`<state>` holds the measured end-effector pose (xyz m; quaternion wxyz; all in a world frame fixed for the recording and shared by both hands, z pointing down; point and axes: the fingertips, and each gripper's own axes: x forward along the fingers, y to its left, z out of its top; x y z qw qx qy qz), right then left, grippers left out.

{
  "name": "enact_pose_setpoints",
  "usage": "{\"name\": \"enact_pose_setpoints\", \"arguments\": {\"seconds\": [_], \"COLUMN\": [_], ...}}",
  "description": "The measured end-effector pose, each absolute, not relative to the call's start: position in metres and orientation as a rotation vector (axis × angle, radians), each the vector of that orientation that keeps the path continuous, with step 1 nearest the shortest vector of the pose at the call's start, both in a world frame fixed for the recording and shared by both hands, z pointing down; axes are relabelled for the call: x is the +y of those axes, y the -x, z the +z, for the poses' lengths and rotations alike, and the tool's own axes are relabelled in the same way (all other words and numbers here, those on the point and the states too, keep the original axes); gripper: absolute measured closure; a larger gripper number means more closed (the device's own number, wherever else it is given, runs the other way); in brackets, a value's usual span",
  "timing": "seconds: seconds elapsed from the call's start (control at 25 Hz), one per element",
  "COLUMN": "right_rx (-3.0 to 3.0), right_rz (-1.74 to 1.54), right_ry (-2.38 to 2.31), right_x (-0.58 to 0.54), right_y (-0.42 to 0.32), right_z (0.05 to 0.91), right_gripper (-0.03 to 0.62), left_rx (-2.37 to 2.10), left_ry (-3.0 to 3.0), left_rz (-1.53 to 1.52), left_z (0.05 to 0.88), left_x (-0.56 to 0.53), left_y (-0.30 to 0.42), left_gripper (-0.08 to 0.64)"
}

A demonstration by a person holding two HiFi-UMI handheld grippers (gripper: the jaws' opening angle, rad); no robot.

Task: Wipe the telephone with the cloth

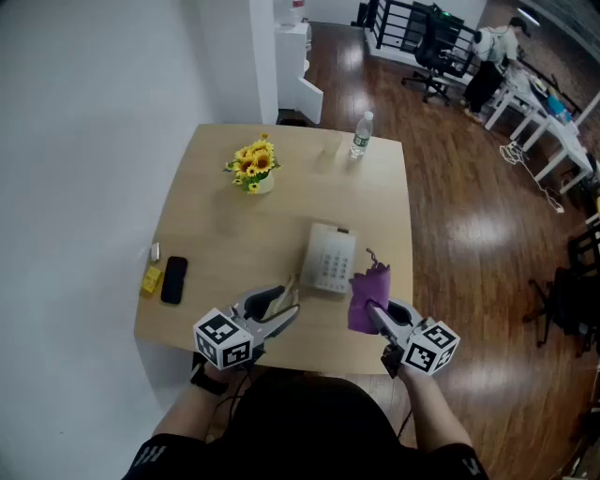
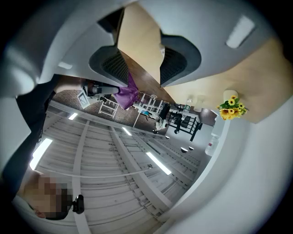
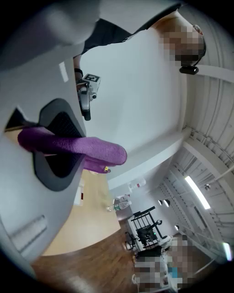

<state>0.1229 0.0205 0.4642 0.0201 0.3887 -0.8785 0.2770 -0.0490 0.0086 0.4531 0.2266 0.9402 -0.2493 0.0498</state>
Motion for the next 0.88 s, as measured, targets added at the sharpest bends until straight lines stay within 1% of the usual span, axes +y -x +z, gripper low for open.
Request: {"name": "enact_pose_setpoints", "arguments": {"seconds": [0.2, 0.4, 0.6, 0.88], "right_rx": [-2.657, -2.452, -2.240, -1.960], "right_rz": [0.707, 0.508, 0.382, 0.078], "right_ry": [-1.158, -1.017, -0.867, -0.645], "right_x": [-0.062, -0.138, -0.200, -0.249], "right_y": [-0.098, -0.069, -0.045, -0.023], "right_z": [0.480, 0.538, 0.588, 0.651], "right_gripper": [0.518, 0.518, 0.518, 0.518], "left_rx": [-0.636, -0.601, -0.623, -0.725], "left_ry": [-2.609, -2.617, -2.605, -2.512], "left_rz": [0.239, 0.331, 0.381, 0.404], "left_z": [0.481, 0.505, 0.522, 0.541], "left_x": [-0.041, -0.075, -0.084, -0.072], "left_y": [0.058, 0.059, 0.064, 0.089], "left_gripper": [0.336, 0.325, 0.325, 0.322]}}
